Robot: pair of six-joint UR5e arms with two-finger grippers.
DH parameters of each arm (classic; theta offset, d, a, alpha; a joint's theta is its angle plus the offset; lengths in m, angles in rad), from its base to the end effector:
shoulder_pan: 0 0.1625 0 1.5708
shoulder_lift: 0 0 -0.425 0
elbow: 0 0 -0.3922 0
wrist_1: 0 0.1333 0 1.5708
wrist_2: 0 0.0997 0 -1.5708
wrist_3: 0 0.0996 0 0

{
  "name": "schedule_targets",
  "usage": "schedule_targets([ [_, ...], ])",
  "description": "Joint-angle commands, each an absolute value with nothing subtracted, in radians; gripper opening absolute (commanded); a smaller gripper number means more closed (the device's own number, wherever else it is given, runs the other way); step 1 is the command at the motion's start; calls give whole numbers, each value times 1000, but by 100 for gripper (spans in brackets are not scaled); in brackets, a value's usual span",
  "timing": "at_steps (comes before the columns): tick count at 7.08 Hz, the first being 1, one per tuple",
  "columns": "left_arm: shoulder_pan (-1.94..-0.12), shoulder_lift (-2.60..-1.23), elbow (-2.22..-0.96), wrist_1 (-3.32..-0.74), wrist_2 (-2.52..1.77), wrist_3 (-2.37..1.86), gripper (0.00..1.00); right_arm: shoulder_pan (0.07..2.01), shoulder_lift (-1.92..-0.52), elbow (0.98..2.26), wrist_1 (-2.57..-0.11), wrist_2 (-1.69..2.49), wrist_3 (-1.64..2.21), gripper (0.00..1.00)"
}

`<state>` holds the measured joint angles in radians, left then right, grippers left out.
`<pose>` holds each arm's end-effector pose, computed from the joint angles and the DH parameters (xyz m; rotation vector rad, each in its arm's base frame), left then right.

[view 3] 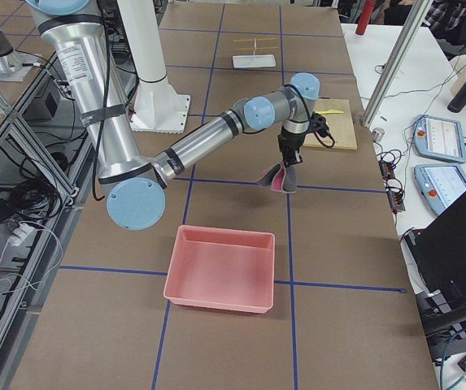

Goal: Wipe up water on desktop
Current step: 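Lift the cloth and carry it over the pink bin with the right gripper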

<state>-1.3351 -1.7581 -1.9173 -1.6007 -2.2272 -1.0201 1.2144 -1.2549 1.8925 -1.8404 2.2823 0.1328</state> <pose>0.0563 -0.5451 0.3939 0.0651 0.8462 -0.5527 -0.1340 -0.5555 0.3675 0.1722 -0.7711 -0.3428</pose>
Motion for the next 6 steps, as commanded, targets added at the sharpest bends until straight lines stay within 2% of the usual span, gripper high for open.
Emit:
schedule_targets([
  [1, -1414, -1625, -1908, -1601, -2227, -678, 98, 1340, -1250, 1954, -1978, 2287, 92, 0],
  [3, -1501, -1528, -1852, -1611, -2229, -388, 98, 1448, -1265, 1938, -2098, 2270, -95, 0],
  [4, -1556, -1514, -1800, -1629, -2232, -305, 98, 1489, -1320, 1927, -2146, 2248, -179, 0],
  [6, -1565, -1511, -1766, -1628, -2233, -281, 98, 1491, -1521, 1925, -2146, 2194, -266, 0],
])
